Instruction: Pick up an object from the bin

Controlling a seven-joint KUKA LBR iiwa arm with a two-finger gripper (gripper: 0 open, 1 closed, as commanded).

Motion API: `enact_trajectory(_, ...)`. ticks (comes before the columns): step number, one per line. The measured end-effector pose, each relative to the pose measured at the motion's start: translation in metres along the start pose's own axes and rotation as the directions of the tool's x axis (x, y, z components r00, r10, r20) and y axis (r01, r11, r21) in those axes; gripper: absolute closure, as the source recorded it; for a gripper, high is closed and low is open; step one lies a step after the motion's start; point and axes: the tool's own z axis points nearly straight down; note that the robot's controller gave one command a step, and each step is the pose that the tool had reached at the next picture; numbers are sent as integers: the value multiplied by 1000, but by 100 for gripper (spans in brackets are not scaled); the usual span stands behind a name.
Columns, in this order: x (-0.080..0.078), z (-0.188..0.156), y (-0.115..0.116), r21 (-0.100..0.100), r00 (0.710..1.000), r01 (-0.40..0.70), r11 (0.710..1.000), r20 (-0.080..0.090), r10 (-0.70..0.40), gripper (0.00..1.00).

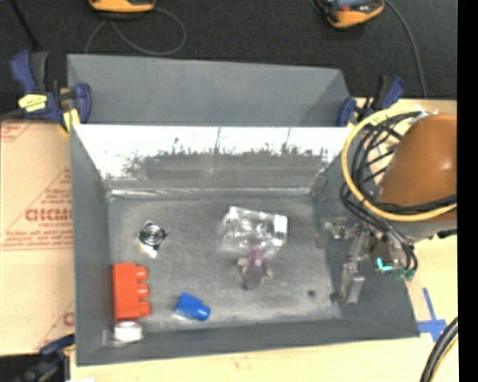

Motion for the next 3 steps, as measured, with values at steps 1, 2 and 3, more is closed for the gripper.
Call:
enact_trajectory(1, -57, 66, 49, 1, 920, 393, 920, 7, -393, 0)
enact_trajectory(2, -82, 94, 60, 7, 586, 810, 586, 7, -810, 0)
enact_trajectory(3, -105, 94, 41, 9, 382, 924, 382, 4, -924, 0)
